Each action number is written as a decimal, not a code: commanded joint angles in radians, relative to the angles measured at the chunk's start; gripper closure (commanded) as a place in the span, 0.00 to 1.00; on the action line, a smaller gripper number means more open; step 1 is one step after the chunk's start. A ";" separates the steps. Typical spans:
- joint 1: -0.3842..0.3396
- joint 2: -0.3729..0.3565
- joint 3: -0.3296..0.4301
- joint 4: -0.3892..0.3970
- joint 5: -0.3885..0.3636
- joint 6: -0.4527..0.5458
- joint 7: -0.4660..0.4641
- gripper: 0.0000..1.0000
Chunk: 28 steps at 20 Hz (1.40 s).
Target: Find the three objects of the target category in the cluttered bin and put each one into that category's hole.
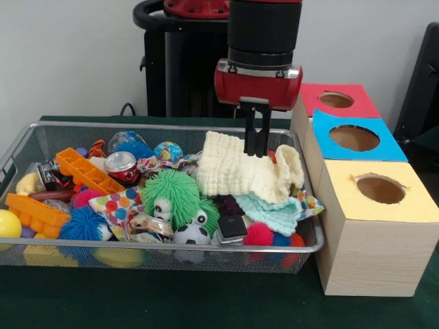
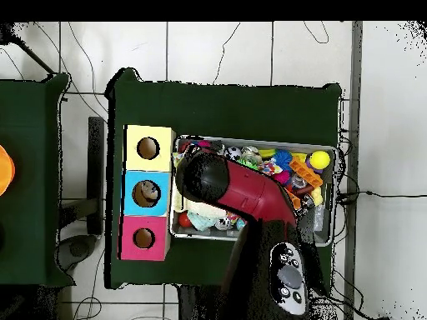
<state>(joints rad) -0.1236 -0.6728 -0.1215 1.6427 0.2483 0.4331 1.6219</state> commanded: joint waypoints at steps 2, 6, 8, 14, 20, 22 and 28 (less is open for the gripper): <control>-0.051 0.010 0.100 0.001 -0.065 0.061 0.026 1.00; -0.059 0.001 0.085 -0.014 -0.089 0.066 0.028 1.00; -0.061 -0.003 0.073 -0.023 -0.101 0.070 0.025 1.00; -0.090 0.003 0.097 0.006 -0.115 0.027 0.039 1.00; -0.160 0.027 0.163 0.046 -0.110 -0.044 0.036 1.00; -0.186 0.035 0.166 0.047 -0.120 -0.062 0.041 1.00; -0.229 0.062 0.164 0.047 -0.133 -0.095 0.089 1.00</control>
<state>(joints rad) -0.2978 -0.6688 -0.0493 1.6407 0.1496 0.4104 1.6219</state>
